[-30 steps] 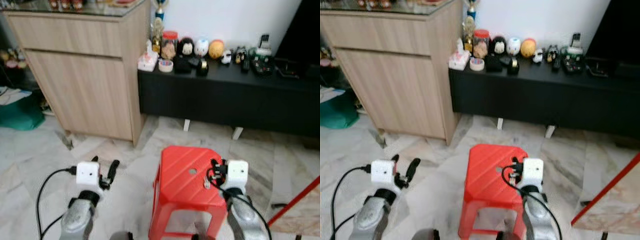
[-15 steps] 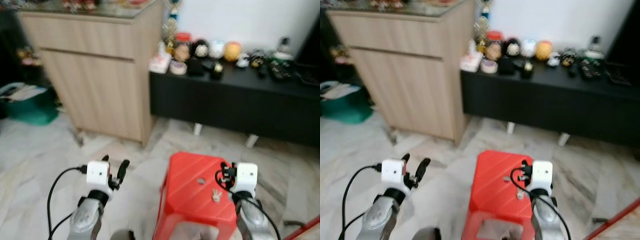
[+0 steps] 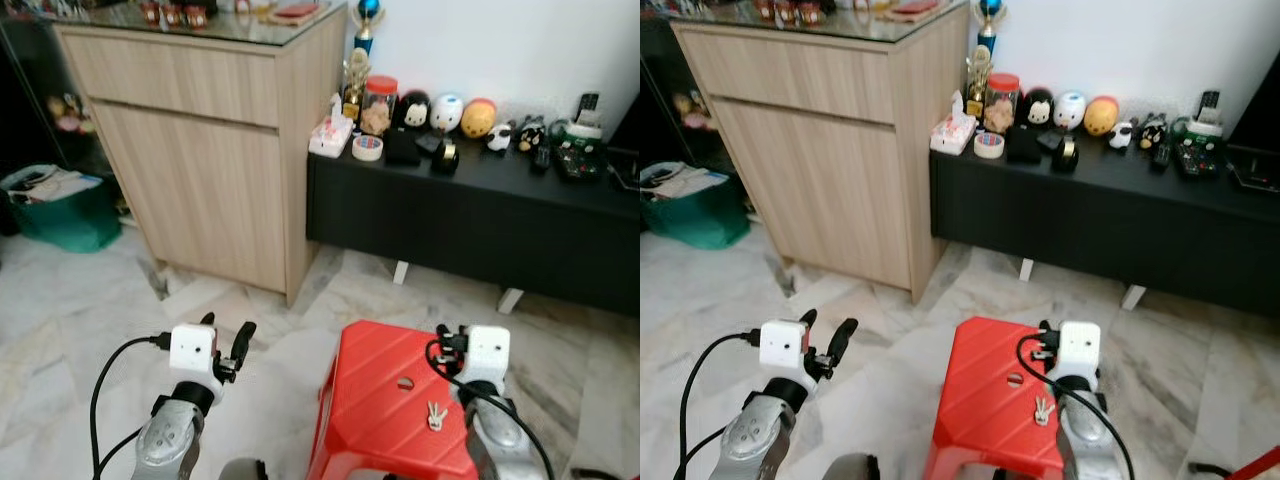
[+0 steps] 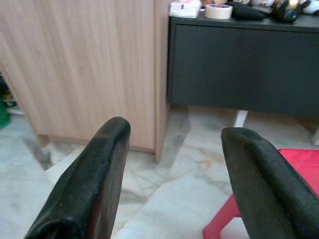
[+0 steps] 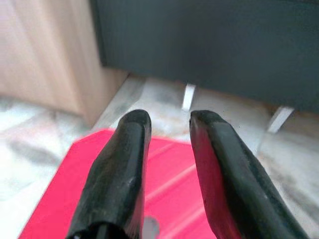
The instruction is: Hang keys on a hook
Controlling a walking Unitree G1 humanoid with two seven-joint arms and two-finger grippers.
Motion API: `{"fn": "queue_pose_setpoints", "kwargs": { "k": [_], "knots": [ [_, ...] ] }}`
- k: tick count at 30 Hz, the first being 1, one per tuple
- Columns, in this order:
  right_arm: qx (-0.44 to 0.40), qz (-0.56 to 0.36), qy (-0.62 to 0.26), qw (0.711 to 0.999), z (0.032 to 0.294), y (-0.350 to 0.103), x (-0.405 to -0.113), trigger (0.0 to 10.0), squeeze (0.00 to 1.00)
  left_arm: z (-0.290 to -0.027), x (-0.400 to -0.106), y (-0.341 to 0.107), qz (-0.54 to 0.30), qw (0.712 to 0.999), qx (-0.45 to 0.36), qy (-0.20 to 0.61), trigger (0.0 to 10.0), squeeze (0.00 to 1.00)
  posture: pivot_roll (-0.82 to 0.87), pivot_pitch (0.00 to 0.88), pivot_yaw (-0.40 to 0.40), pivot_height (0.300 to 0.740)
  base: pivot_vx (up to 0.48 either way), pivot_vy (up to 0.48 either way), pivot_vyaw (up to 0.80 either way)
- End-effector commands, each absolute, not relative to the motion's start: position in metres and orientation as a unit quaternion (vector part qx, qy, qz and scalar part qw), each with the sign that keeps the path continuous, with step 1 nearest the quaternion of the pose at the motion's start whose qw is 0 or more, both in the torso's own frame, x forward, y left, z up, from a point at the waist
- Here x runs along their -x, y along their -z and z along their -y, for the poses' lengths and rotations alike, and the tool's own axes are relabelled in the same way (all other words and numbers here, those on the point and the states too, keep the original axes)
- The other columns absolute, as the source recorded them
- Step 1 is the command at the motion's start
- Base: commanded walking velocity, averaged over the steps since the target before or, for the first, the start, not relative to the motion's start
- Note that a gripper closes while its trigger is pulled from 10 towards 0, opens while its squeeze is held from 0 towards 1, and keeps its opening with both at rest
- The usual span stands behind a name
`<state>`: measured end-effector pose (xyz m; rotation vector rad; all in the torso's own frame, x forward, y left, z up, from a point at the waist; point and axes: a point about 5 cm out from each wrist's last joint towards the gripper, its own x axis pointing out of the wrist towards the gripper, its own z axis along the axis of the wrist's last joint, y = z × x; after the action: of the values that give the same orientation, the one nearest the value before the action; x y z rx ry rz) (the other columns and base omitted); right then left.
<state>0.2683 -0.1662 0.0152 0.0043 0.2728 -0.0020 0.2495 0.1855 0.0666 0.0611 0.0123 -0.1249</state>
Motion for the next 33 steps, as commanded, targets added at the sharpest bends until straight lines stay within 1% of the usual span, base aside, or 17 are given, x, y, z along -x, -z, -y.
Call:
{"fn": "queue_pose_setpoints", "kwargs": {
  "k": [1,2,3,4,5,7,9,10,12,14,18,22,29,31,33],
  "knots": [
    [0.009,-0.167,0.013,0.986,0.175,-0.006,-0.264,10.0,0.0,-0.183,-0.25,-0.067,-0.009,0.997,-0.027,0.066,10.0,0.0,0.07,0.0,-0.052,0.628,0.0,0.0,0.0],
    [0.018,-0.189,0.005,0.982,0.175,-0.001,-0.262,10.0,0.0,-0.183,-0.25,-0.066,-0.01,0.997,-0.027,0.067,10.0,0.0,0.07,0.0,-0.052,0.628,0.0,0.0,0.0],
    [0.018,-0.189,0.005,0.982,0.175,-0.001,-0.262,10.0,0.0,-0.183,-0.25,-0.066,-0.01,0.997,-0.027,0.067,10.0,0.0,0.07,0.0,-0.052,0.628,0.0,0.0,0.0],
    [0.044,-0.231,-0.007,0.972,0.174,0.011,-0.257,10.0,0.0,-0.183,-0.25,-0.066,-0.011,0.997,-0.027,0.068,10.0,0.0,0.07,0.0,-0.051,0.628,0.0,0.0,0.0],
    [0.049,-0.255,-0.005,0.966,0.176,0.017,-0.255,10.0,0.0,-0.182,-0.25,-0.065,-0.013,0.997,-0.028,0.068,10.0,0.0,0.07,0.0,-0.051,0.628,0.0,0.0,0.0],
    [0.04,-0.281,-0.002,0.959,0.177,0.023,-0.253,10.0,0.0,-0.182,-0.251,-0.065,-0.014,0.997,-0.029,0.068,10.0,0.0,0.07,0.0,-0.047,0.628,0.0,0.0,0.0],
    [0.044,-0.303,-0.024,0.952,0.173,0.029,-0.251,10.0,0.0,-0.182,-0.251,-0.065,-0.015,0.997,-0.028,0.069,10.0,0.0,0.06,0.0,-0.045,0.628,0.0,0.0,0.0],
    [0.055,-0.324,-0.044,0.944,0.169,0.035,-0.248,10.0,0.0,-0.182,-0.251,-0.064,-0.017,0.997,-0.029,0.071,10.0,0.0,0.06,0.0,-0.045,0.628,0.0,0.0,0.0],
    [0.059,-0.332,-0.015,0.941,0.175,0.039,-0.246,10.0,0.0,-0.179,-0.253,-0.061,-0.024,0.996,-0.03,0.076,10.0,0.0,0.06,0.0,-0.044,0.628,0.0,0.0,0.0],
    [0.05,-0.353,-0.008,0.934,0.176,0.044,-0.242,10.0,0.0,-0.179,-0.255,-0.058,-0.028,0.997,-0.025,0.074,10.0,0.0,0.06,0.0,-0.044,0.628,0.0,0.0,0.0],
    [0.046,-0.356,-0.008,0.933,0.176,0.047,-0.241,10.0,0.0,-0.175,-0.257,-0.052,-0.038,0.996,-0.024,0.075,10.0,0.0,0.07,0.0,-0.041,0.628,0.0,0.0,0.0],
    [0.025,-0.356,-0.006,0.934,0.177,0.046,-0.244,10.0,0.0,-0.173,-0.261,-0.055,-0.034,0.996,-0.023,0.078,10.0,0.0,0.07,0.0,-0.039,0.628,0.0,0.0,0.0],
    [0.018,-0.358,0.007,0.933,0.181,0.045,-0.246,10.0,0.0,-0.173,-0.265,-0.055,-0.03,0.996,-0.022,0.077,10.0,0.0,0.07,0.0,-0.038,0.628,0.0,0.0,0.0],
    [-0.012,-0.342,0.011,0.939,0.18,0.042,-0.251,10.0,0.0,-0.171,-0.269,-0.053,-0.03,0.996,-0.022,0.079,10.0,0.0,0.06,0.0,-0.038,0.628,0.0,0.0,0.0],
    [-0.006,-0.341,0.01,0.94,0.179,0.041,-0.252,10.0,0.0,-0.17,-0.27,-0.053,-0.031,0.996,-0.022,0.08,10.0,0.0,0.06,0.0,-0.039,0.628,0.0,0.0,0.0]
  ]
}}
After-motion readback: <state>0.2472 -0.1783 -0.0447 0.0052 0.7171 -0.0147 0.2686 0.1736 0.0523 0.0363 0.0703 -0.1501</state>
